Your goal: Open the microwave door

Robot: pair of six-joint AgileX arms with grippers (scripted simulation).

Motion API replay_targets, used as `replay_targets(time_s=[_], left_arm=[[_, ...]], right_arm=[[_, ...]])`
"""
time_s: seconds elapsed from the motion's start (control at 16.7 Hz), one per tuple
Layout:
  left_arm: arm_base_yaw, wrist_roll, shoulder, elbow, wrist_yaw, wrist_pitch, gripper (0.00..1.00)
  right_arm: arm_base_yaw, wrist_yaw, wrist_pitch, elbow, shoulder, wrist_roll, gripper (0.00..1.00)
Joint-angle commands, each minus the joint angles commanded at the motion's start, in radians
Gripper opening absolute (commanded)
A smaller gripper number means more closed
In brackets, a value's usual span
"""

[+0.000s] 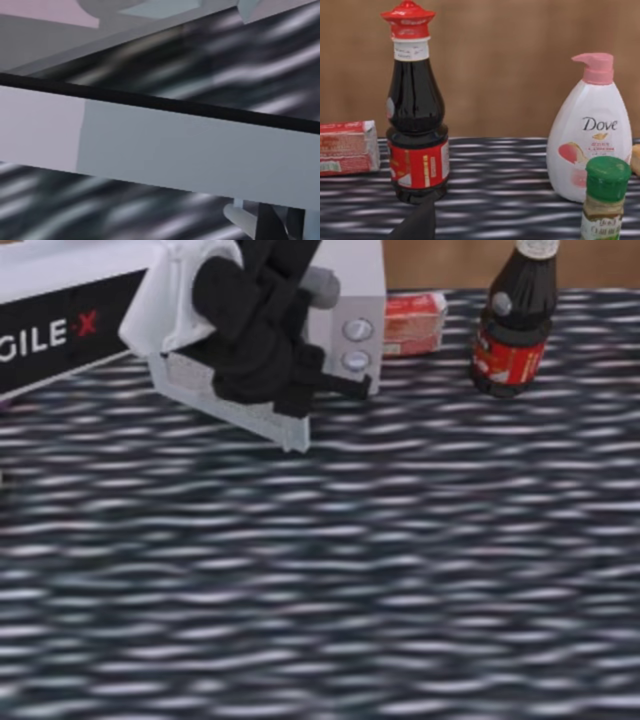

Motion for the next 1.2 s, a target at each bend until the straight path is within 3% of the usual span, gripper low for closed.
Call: replay_targets(time_s=[0.18, 1.2], left_arm=[[0.013, 0.047, -0.036, -0.039, 0.025, 0.020, 0.00], [0.013, 0.048, -0.037, -0.040, 0.025, 0.021, 0.00]], right_arm=[[0.000, 0.000, 0.000, 0.000, 0.000, 0.000, 1.00], [0.000, 0.000, 0.000, 0.000, 0.000, 0.000, 1.00]])
